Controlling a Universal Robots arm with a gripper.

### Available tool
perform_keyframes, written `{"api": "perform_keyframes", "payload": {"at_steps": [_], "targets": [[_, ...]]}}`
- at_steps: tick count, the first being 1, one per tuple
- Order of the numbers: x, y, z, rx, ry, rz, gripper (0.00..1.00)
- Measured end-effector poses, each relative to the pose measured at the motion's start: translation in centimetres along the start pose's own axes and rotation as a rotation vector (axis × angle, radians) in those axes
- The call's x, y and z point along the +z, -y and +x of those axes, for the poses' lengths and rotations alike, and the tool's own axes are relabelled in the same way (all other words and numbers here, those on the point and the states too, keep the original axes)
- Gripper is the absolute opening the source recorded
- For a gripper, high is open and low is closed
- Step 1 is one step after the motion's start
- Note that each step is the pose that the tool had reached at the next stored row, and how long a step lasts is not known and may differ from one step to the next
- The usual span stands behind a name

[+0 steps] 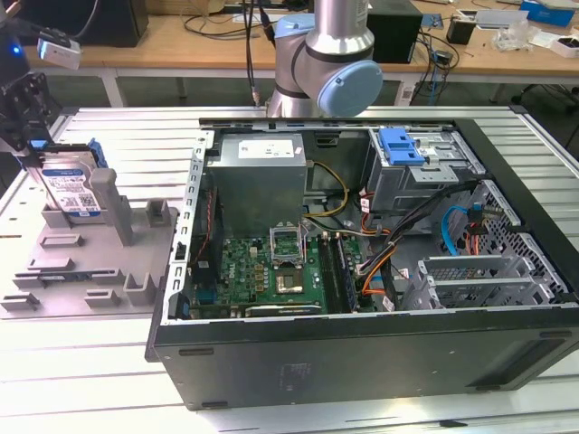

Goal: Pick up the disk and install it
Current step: 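Pick up the disk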

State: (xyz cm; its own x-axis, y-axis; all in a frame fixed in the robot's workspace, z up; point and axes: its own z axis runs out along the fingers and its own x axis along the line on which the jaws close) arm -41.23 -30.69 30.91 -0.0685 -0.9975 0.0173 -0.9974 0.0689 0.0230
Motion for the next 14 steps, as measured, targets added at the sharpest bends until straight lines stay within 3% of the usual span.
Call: {"api": "perform_keyframes", "payload": {"at_steps": [12, 13, 14], "targets": [[0.30, 0.01, -0.01, 0.000, 0.0001, 0.0015, 0.47], [0.33, 0.01, -0.01, 0.000, 0.0002, 0.0015, 0.39], [0.35, 0.01, -0.01, 0.000, 0.0002, 0.0016, 0.39]]}}
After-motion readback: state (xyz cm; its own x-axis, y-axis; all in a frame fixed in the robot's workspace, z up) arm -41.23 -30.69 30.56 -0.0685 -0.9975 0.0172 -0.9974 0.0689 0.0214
